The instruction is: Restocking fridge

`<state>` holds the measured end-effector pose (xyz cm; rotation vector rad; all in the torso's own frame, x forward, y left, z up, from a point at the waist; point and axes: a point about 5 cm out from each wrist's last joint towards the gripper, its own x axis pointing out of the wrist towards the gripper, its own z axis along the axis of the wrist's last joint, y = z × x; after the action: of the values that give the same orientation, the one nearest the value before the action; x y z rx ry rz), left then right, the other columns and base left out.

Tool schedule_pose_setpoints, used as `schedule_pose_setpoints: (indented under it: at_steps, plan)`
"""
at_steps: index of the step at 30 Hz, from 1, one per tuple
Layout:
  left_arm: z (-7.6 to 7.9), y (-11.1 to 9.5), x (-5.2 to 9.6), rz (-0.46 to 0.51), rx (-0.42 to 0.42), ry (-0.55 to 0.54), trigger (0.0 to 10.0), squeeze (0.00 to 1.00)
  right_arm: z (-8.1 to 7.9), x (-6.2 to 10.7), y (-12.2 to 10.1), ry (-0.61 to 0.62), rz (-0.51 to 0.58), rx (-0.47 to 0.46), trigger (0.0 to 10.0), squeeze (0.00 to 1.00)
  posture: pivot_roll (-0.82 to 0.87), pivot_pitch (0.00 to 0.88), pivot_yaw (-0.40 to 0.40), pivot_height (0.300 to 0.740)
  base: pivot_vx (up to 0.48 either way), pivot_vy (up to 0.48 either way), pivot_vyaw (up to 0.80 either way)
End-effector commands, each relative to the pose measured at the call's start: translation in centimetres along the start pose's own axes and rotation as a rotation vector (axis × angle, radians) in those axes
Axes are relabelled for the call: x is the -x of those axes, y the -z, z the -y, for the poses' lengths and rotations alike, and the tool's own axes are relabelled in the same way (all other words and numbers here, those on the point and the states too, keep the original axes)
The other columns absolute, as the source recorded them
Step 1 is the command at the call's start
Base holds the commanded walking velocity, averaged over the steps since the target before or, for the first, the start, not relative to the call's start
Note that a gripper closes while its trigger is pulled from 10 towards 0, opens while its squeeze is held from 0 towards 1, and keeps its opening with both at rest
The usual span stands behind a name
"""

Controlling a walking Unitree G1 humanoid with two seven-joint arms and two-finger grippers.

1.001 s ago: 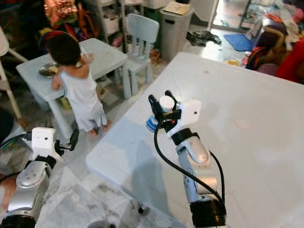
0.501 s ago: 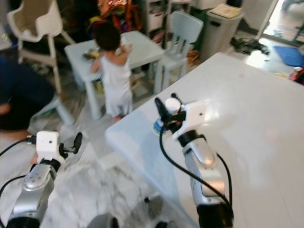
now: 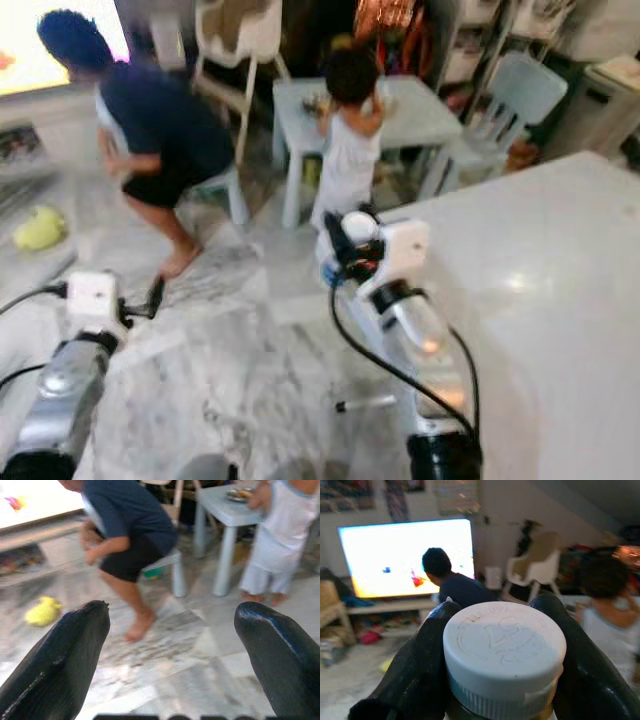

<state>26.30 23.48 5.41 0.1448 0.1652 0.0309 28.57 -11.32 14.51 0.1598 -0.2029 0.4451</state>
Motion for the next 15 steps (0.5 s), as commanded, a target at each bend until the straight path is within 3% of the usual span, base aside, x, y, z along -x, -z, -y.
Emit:
schedule_pose_setpoints:
  at_steps: [1, 8, 11, 15]
  plan:
    - [0.1, 0.5, 0.2, -0.015, -0.008, 0.007, 10.0, 0.00, 0.7, 0.3, -0.4, 0.032, 0.014, 0.024, 10.0, 0.00, 0.02, 0.000, -0.017, 0.740, 0.000, 0.480, 0.78]
    - [0.6, 0.8, 0.1, -0.017, -0.013, -0.001, 10.0, 0.00, 0.3, -0.4, -0.7, 0.009, 0.036, 0.044, 10.0, 0.00, 0.02, 0.000, -0.008, 0.740, 0.000, 0.480, 0.77]
    - [0.7, 0.3, -0.2, 0.010, -0.033, 0.005, 10.0, 0.00, 0.0, -1.1, -0.9, -0.039, 0.045, 0.098, 10.0, 0.00, 0.03, 0.000, 0.000, 0.740, 0.000, 0.480, 0.76]
    - [0.4, 0.2, -0.2, 0.009, -0.038, -0.007, 10.0, 0.00, -0.1, -1.5, -1.1, -0.052, 0.056, 0.120, 10.0, 0.00, 0.04, 0.000, -0.002, 0.740, 0.000, 0.000, 0.76]
